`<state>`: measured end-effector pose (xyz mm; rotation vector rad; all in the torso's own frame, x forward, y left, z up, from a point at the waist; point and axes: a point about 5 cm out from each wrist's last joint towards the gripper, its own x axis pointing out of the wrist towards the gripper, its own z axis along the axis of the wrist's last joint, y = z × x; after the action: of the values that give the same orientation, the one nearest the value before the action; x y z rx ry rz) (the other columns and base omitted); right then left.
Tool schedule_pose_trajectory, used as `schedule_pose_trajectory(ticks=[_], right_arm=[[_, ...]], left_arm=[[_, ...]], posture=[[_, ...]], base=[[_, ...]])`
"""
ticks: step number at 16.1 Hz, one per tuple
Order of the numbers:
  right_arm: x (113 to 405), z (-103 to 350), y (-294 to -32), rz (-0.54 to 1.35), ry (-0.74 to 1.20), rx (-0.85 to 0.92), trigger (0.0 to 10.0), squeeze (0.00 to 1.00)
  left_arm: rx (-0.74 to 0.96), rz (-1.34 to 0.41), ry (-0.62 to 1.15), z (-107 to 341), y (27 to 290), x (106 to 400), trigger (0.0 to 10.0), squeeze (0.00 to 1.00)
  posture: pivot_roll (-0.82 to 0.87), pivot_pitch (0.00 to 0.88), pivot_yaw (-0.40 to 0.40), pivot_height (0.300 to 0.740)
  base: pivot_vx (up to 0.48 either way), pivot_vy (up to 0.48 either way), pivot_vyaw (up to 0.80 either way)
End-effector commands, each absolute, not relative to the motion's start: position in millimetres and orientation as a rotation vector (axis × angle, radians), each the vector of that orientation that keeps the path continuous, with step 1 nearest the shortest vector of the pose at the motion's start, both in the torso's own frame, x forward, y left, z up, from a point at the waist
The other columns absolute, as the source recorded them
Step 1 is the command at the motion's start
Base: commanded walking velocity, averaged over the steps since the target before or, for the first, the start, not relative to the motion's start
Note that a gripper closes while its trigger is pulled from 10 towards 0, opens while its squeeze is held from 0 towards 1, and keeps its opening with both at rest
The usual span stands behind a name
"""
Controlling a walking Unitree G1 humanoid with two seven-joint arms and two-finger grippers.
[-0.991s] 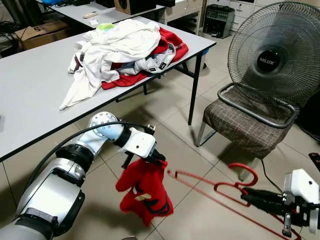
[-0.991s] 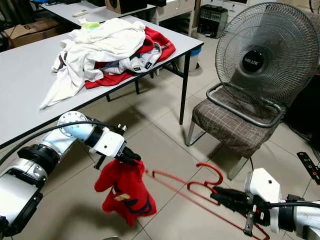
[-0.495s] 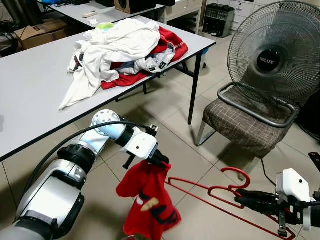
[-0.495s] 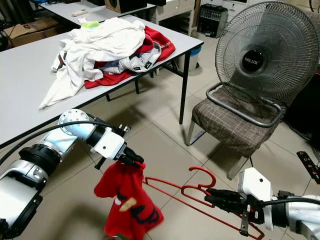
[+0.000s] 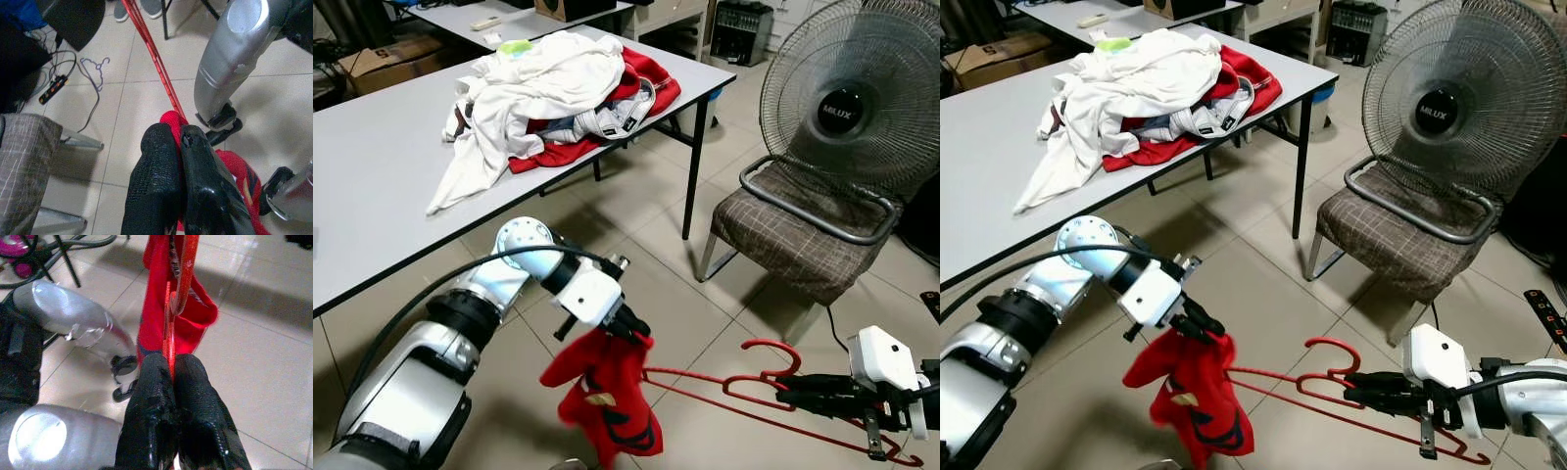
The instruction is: Hang hanger
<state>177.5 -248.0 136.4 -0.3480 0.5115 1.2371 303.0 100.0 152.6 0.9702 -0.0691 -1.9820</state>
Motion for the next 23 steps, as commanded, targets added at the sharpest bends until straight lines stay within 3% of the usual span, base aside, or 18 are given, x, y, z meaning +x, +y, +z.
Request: schedule_pose_trajectory(ticks=[1, 7, 11, 14, 19, 20, 23], right_arm=[[178.5, 137.9, -248.0, 1.280, 0.522, -0.379, 10.0, 0.00], [183.0, 123.7, -247.7, 1.354, 0.632, -0.349, 10.0, 0.00], [176.8, 100.2, -243.9, 1.273, 0.759, -0.258, 10.0, 0.00], [164.9, 78.4, -242.3, 1.122, 0.841, -0.147, 10.0, 0.00], [161.3, 77.1, -238.0, 0.981, 0.762, -0.056, 10.0, 0.00], [169.8, 77.2, -236.9, 0.786, 0.699, 0.058, 10.0, 0.00], [179.8, 76.5, -244.5, 0.484, 0.600, 0.318, 10.0, 0.00]], left_arm=[[0.993, -1.993, -0.098, 159.9, 97.9, 302.2, 0.0, 0.00], [1.004, -2.071, -0.230, 175.6, 74.6, 288.7, 0.0, 0.00], [0.971, -2.061, -0.297, 190.4, 64.9, 283.8, 0.0, 0.00], [0.939, -2.007, -0.277, 195.3, 71.3, 286.1, 0.0, 0.00], [0.932, -1.933, -0.237, 191.6, 76.8, 290.9, 0.0, 0.00], [0.920, -1.878, -0.223, 188.7, 79.3, 293.8, 0.0, 0.00], [0.895, -1.790, -0.205, 188.8, 85.9, 300.6, 0.0, 0.00]], posture=[[-0.09, 0.064, 0.061, 0.740], [-0.08, 0.053, 0.051, 0.740], [-0.07, 0.044, 0.039, 0.740], [-0.07, 0.041, 0.039, 0.740], [-0.07, 0.040, 0.048, 0.740], [-0.08, 0.036, 0.055, 0.740], [-0.07, 0.035, 0.064, 0.740]], base=[[0.000, 0.000, 0.00], [0.000, 0.000, 0.00], [0.000, 0.000, 0.00], [0.000, 0.000, 0.00], [0.000, 0.000, 0.00], [0.000, 0.000, 0.00], [0.000, 0.000, 0.00]])
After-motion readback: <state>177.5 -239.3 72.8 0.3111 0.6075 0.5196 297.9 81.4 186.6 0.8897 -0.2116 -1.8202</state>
